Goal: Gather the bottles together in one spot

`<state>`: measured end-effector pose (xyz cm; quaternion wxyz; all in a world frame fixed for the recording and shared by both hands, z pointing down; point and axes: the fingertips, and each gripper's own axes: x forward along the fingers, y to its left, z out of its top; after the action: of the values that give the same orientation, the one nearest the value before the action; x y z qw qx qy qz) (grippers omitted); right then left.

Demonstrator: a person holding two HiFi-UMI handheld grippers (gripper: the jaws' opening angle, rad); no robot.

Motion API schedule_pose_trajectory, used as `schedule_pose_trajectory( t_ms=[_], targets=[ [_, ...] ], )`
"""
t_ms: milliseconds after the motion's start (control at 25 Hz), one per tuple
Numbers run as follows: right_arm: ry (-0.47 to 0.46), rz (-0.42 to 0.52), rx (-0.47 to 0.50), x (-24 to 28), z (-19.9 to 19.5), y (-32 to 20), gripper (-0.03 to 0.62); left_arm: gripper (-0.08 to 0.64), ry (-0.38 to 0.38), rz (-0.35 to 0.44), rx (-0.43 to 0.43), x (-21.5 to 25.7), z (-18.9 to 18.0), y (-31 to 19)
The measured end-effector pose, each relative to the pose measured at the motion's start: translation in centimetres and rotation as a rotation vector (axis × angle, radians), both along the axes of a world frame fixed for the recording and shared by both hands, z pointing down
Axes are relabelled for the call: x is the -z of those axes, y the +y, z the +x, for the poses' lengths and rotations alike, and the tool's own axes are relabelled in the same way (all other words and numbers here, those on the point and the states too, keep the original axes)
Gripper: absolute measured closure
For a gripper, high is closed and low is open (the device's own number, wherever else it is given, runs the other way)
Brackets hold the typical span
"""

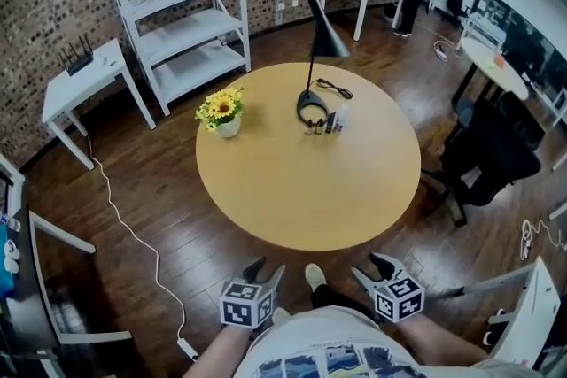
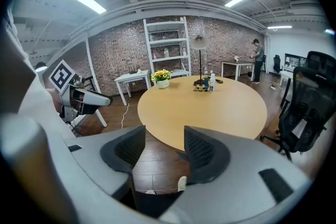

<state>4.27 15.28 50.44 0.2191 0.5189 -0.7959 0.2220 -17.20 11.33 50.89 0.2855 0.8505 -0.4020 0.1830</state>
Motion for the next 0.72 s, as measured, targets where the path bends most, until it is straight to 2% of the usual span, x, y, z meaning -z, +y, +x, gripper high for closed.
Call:
schedule_pose_trajectory(
  t_ms=[200, 360, 720],
  targets=[
    [-0.008, 0.022, -0.051, 0.6, 0.5, -0.2, 0.339, 0.37, 0.014, -0.017, 0.02, -0.7, -1.5, 1.1],
    [0.008, -0.004, -0.063, -0.3, 1.2, 0.9, 0.339, 0.37, 0.004, -0.036, 0.027, -1.8, -2.2, 1.8],
    [0.007, -0.016, -0.1, -1.4, 2.8, 2.4, 0.339, 0.37, 0.0, -0.061, 0.008, -2.7, -1.4, 3.1]
  ],
)
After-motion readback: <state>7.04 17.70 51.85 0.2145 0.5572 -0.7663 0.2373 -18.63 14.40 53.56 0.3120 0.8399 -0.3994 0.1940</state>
